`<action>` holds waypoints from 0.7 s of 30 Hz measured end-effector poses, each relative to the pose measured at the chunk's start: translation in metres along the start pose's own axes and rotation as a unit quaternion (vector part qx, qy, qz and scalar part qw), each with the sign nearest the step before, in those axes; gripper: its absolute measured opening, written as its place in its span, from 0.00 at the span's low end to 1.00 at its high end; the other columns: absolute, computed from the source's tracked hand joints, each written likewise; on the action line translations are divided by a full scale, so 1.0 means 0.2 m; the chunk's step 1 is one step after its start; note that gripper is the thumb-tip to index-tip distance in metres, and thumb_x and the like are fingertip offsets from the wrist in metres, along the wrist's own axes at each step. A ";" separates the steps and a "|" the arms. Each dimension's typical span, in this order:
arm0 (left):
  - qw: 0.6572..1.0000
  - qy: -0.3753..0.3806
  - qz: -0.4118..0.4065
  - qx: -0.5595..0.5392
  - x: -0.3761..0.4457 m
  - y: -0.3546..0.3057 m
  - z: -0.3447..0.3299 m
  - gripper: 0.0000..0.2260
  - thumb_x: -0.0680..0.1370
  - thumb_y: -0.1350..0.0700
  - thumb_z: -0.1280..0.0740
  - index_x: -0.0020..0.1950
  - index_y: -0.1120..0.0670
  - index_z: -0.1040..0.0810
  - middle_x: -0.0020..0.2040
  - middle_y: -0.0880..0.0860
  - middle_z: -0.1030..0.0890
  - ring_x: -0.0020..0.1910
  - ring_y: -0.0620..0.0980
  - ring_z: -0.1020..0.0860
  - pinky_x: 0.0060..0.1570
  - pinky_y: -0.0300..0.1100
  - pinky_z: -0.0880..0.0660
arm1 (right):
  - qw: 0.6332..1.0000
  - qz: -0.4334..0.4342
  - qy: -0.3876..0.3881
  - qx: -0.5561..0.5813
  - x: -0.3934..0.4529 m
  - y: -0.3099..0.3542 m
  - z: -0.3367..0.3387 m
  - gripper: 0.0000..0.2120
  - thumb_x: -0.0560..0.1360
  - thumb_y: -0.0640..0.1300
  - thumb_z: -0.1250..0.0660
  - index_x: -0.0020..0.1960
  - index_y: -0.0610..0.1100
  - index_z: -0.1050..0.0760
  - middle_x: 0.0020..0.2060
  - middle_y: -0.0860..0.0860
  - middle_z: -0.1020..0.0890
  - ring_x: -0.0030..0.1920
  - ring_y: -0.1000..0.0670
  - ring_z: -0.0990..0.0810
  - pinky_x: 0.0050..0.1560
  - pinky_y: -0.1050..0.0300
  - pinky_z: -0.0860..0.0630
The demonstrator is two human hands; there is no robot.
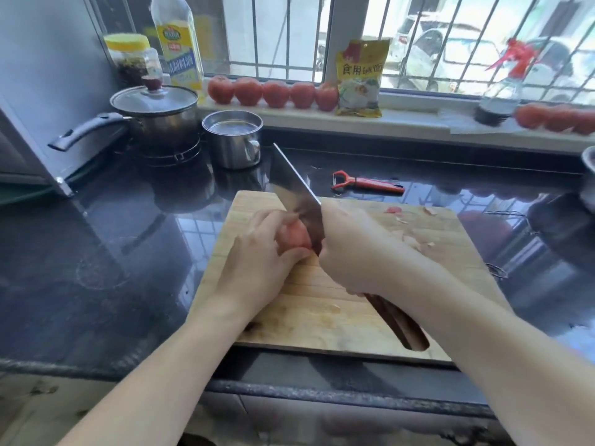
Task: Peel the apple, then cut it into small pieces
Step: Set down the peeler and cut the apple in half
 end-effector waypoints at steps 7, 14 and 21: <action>0.999 -0.007 0.014 -0.039 0.02 -0.01 0.01 0.20 0.71 0.53 0.21 0.61 0.45 0.20 0.58 0.43 0.23 0.59 0.46 0.24 0.61 0.50 0.22 | 1.000 -0.010 0.002 -0.026 0.05 -0.02 0.03 0.08 0.78 0.41 0.38 0.55 0.47 0.34 0.43 0.47 0.25 0.33 0.46 0.17 0.34 0.44 0.16; 1.000 -0.008 -0.010 -0.018 0.06 -0.05 0.04 0.19 0.69 0.50 0.21 0.58 0.42 0.21 0.56 0.42 0.21 0.58 0.48 0.22 0.59 0.52 0.22 | 0.999 0.015 -0.017 -0.037 0.00 0.00 0.12 0.04 0.78 0.42 0.40 0.49 0.49 0.35 0.41 0.49 0.29 0.33 0.49 0.23 0.23 0.55 0.28; 1.000 0.012 0.001 -0.014 -0.02 0.01 -0.09 0.25 0.72 0.53 0.21 0.67 0.48 0.23 0.60 0.45 0.22 0.60 0.46 0.23 0.63 0.49 0.24 | 0.998 -0.018 0.058 -0.011 0.03 -0.09 -0.04 0.07 0.78 0.39 0.39 0.49 0.49 0.35 0.40 0.49 0.28 0.30 0.52 0.25 0.18 0.63 0.35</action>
Point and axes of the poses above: each hand's wrist, its own x-axis towards the middle knuckle, its own z-axis out of the back of the hand, y = z × x, the point moved 8 cm from there along x, towards the middle knuckle
